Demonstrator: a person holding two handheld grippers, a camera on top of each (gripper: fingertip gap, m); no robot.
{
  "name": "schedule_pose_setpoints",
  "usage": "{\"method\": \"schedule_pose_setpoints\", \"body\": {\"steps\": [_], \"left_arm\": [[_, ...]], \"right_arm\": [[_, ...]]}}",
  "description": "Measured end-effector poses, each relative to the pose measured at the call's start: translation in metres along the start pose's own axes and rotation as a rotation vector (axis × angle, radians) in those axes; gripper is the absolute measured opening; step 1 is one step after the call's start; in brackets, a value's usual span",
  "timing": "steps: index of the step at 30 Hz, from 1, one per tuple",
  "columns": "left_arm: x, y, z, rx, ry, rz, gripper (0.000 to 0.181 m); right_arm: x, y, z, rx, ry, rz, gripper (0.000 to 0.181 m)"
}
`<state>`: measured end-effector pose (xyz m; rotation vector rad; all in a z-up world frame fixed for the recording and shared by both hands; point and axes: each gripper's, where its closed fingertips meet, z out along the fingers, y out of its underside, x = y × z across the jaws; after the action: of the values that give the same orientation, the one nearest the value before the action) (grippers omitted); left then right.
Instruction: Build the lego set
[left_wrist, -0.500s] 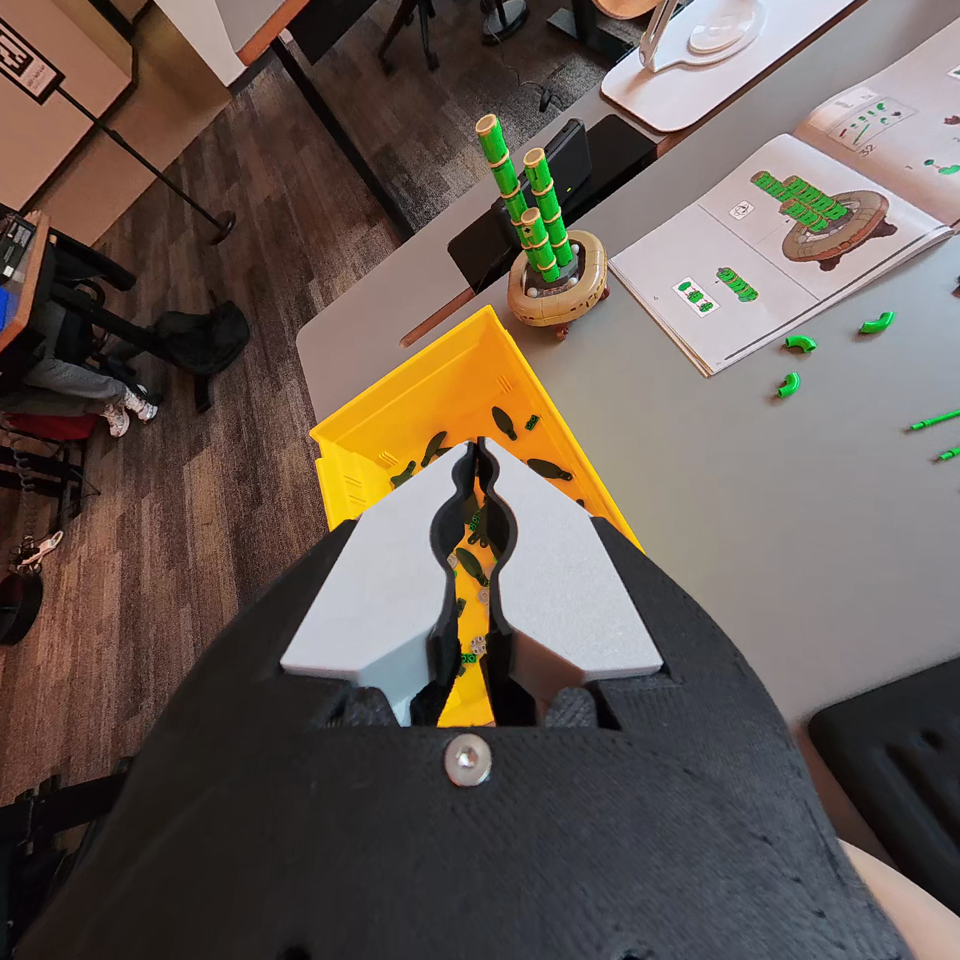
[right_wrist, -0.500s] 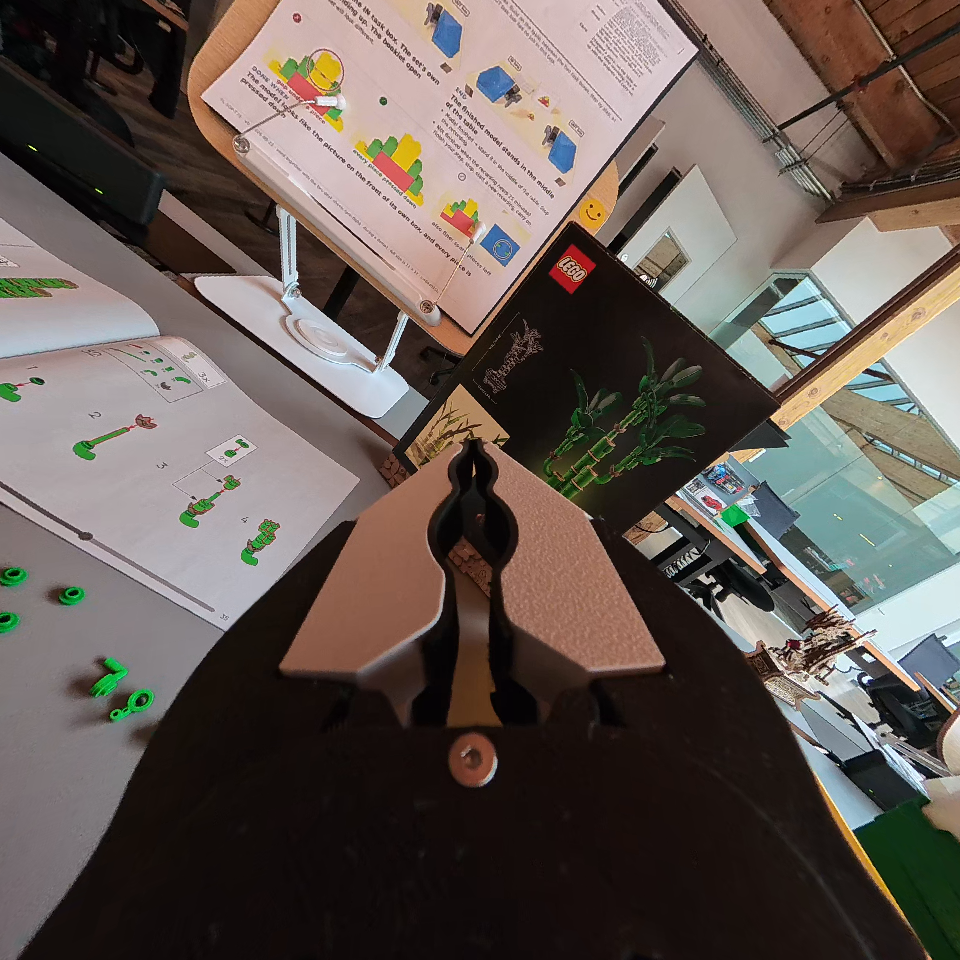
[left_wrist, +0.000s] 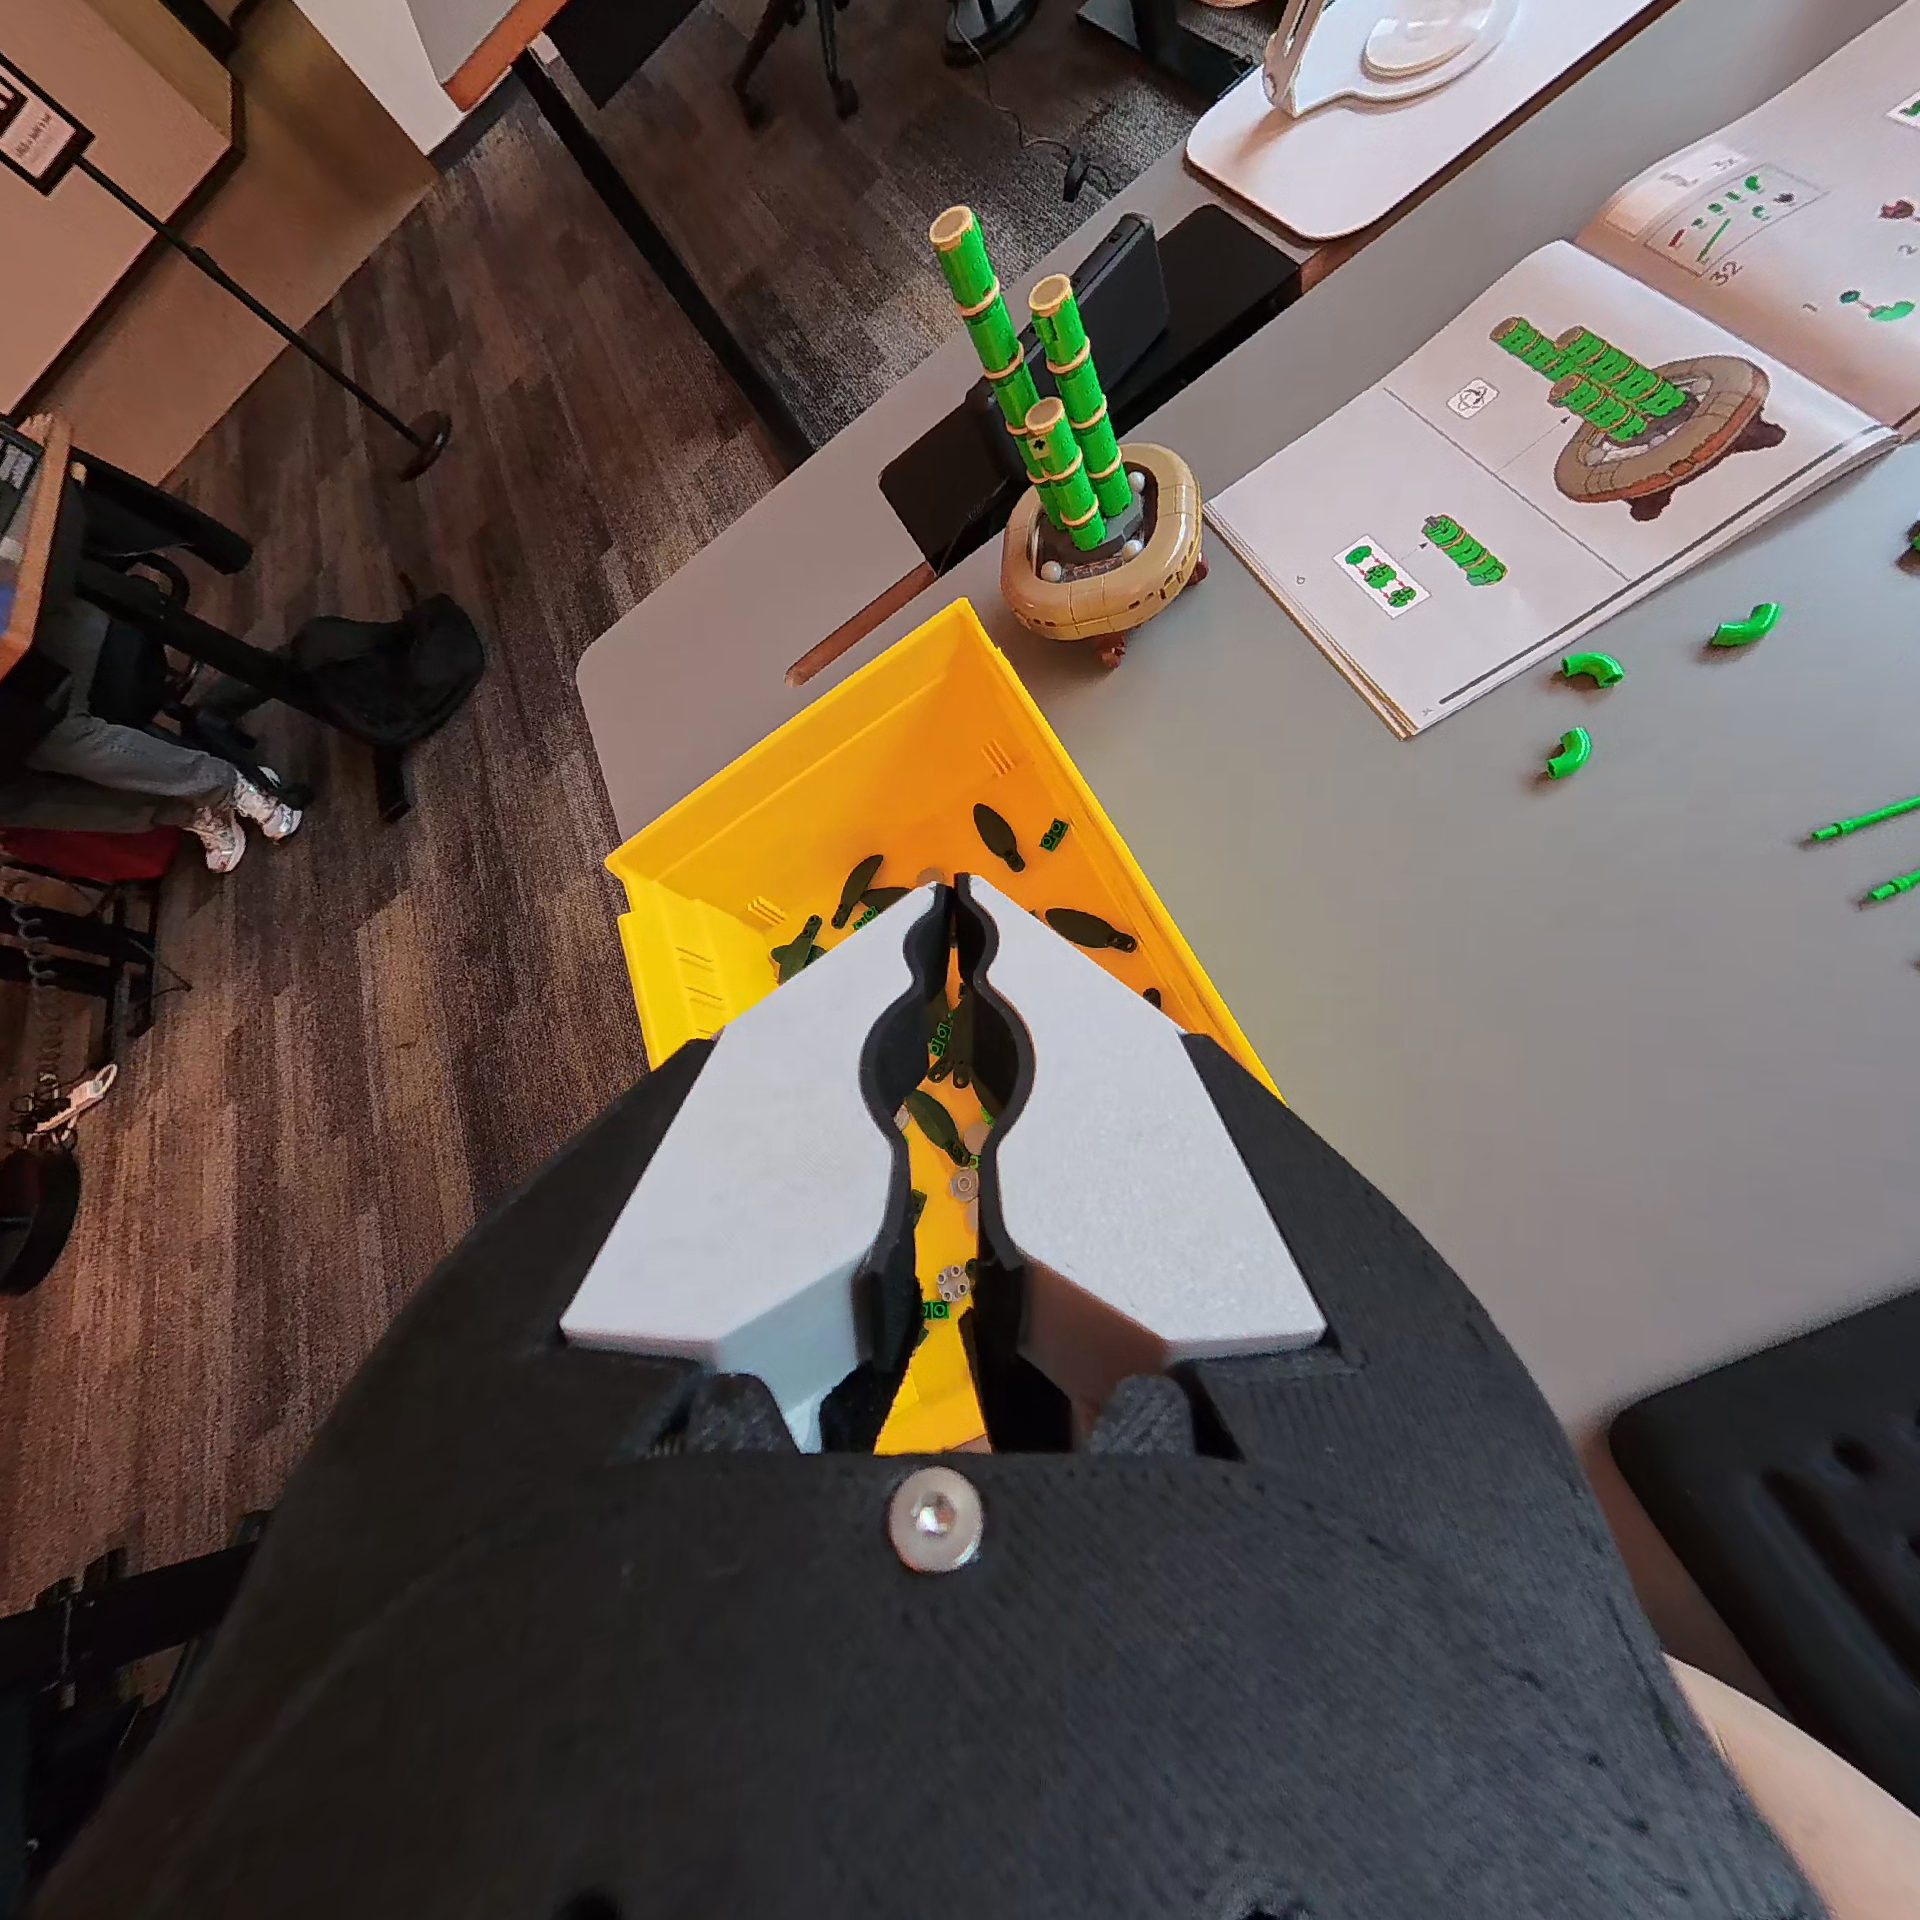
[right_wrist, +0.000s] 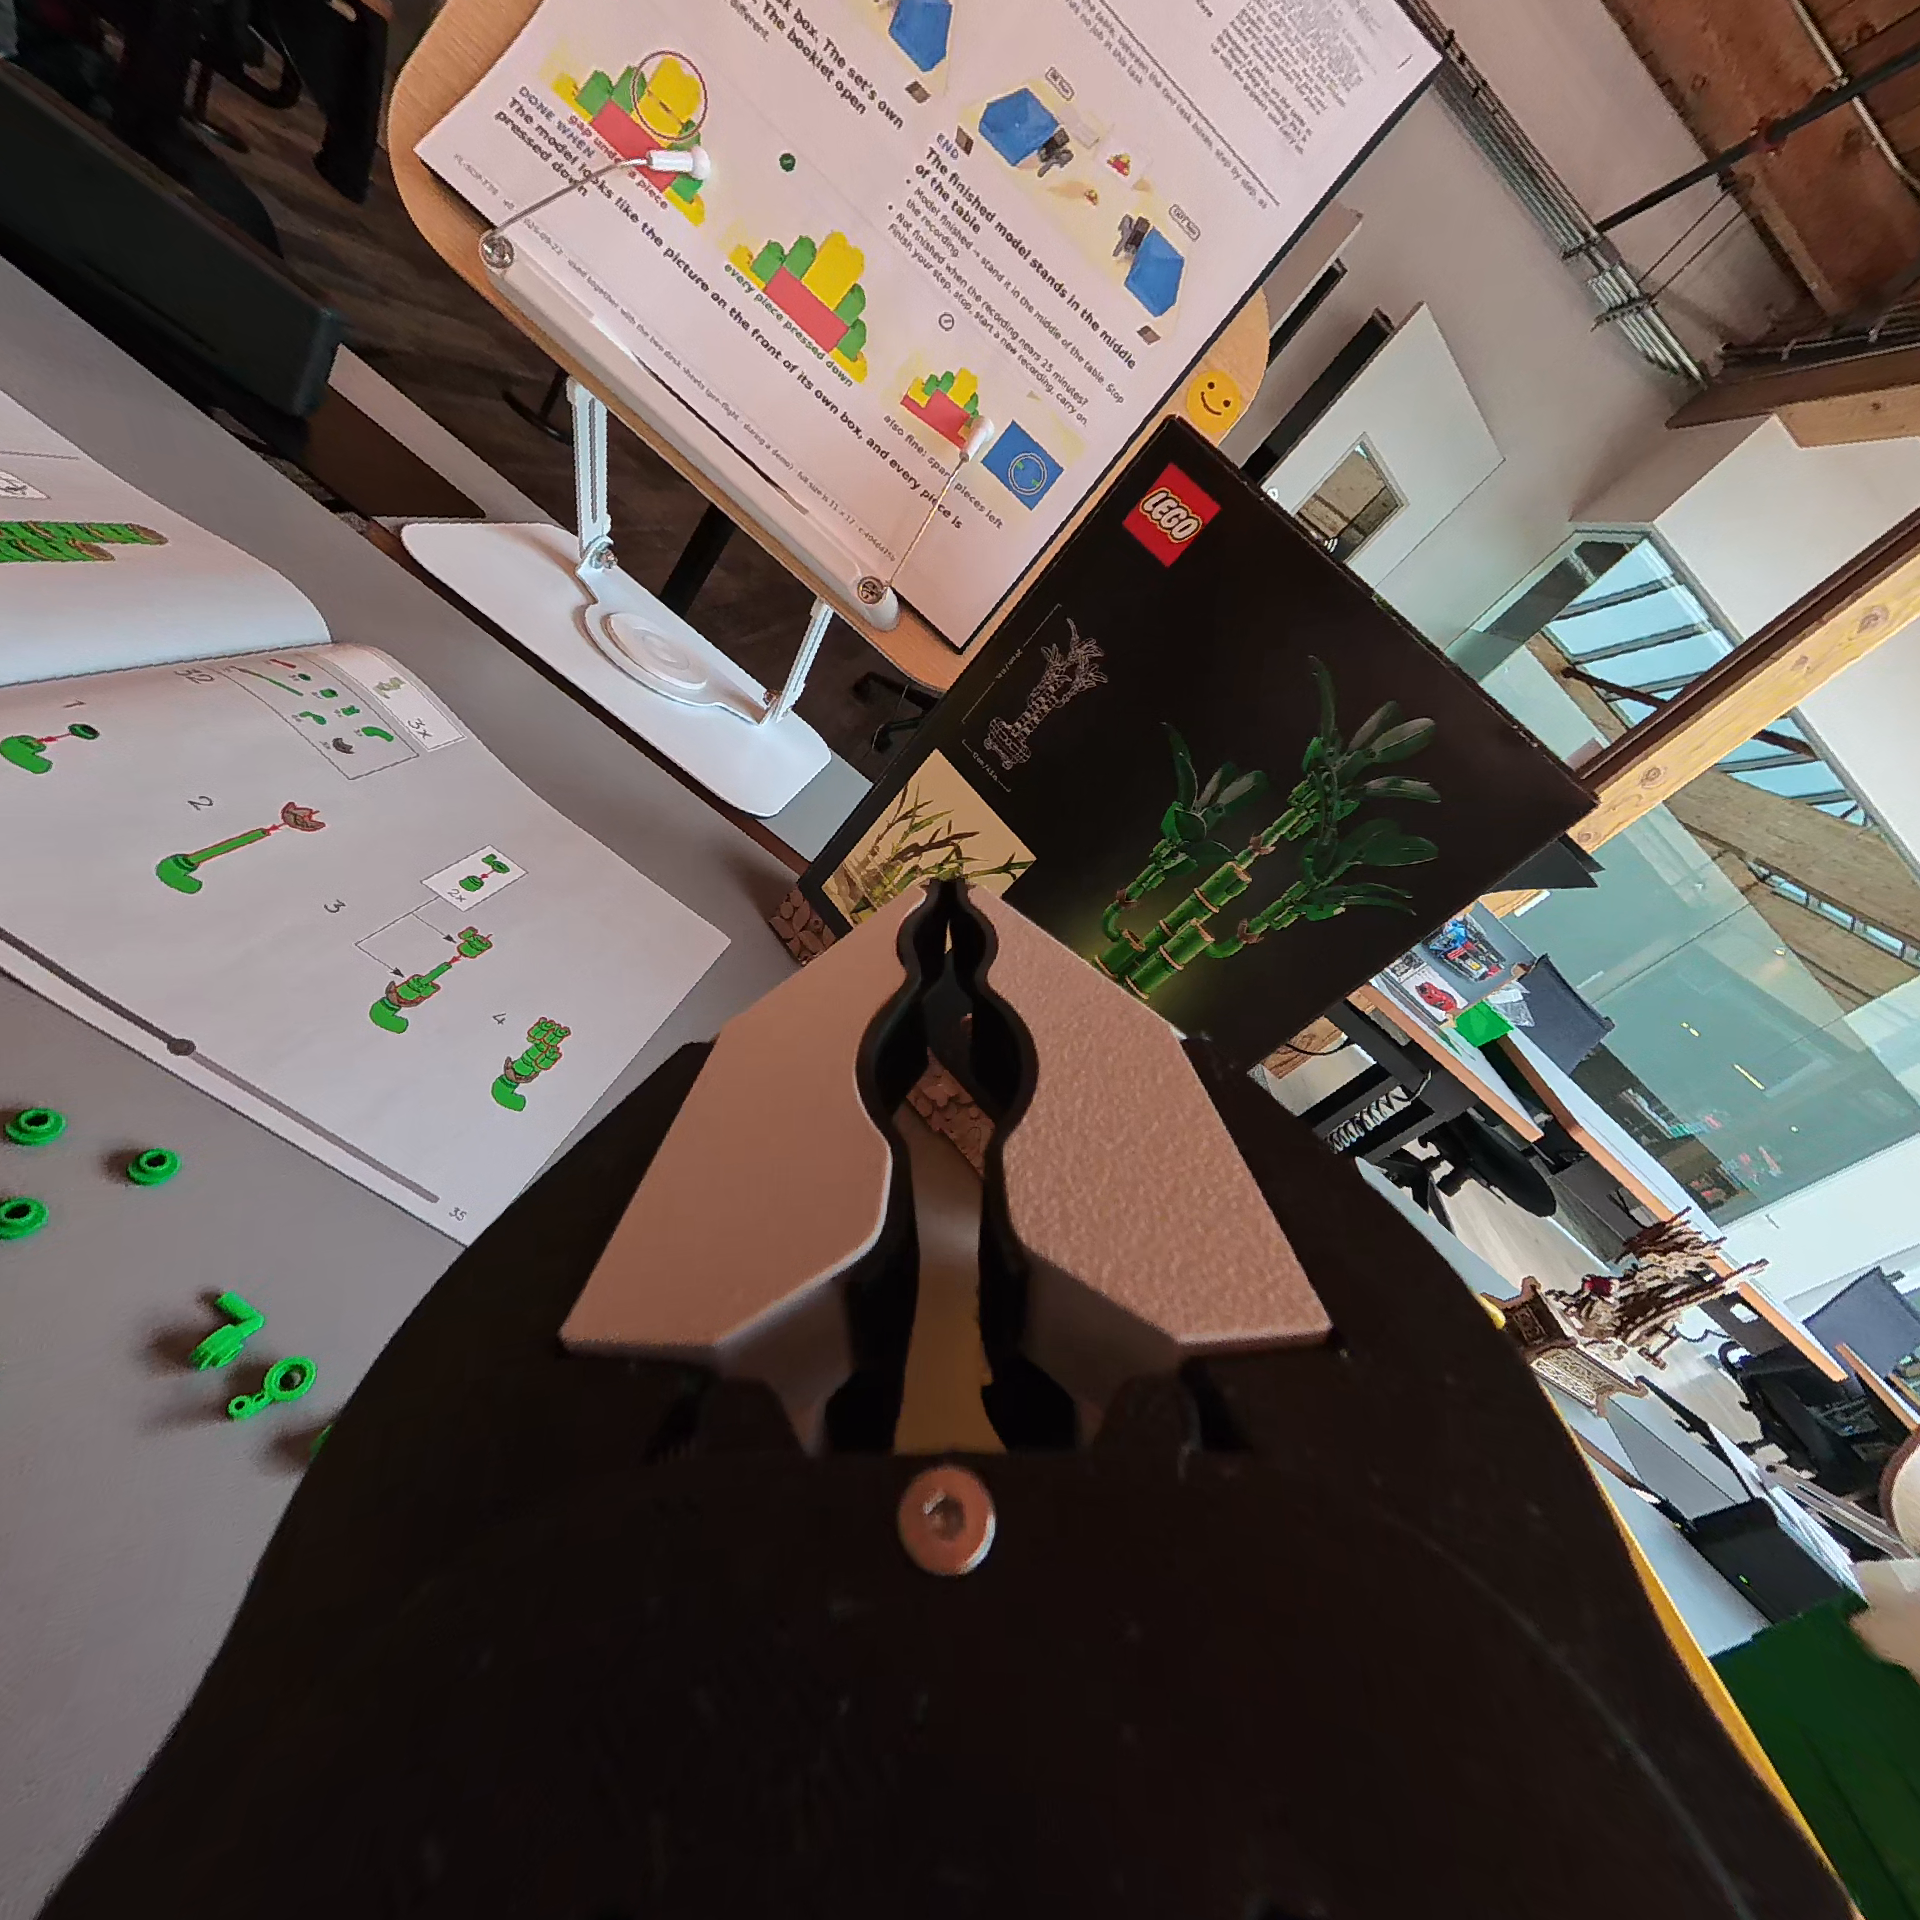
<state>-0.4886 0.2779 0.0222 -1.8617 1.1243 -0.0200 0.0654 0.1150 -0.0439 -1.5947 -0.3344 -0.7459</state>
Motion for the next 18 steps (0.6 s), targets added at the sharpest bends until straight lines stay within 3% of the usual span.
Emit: {"method": "schedule_pose_setpoints", "body": {"steps": [1,13,18], "left_arm": [[0.0,0.0,0.0,-0.002,0.0,0.001,0.0],[0.002,0.0,0.001,-0.006,0.004,0.007,0.0],[0.003,-0.001,0.002,-0.007,0.007,0.014,0.0]], "right_arm": [[0.0,0.0,0.0,-0.001,-0.002,-0.001,0.0],[-0.004,0.004,0.003,-0.016,-0.022,-0.002,0.0],[-0.035,0.009,0.01,-0.055,-0.178,0.025,0.0]]}}
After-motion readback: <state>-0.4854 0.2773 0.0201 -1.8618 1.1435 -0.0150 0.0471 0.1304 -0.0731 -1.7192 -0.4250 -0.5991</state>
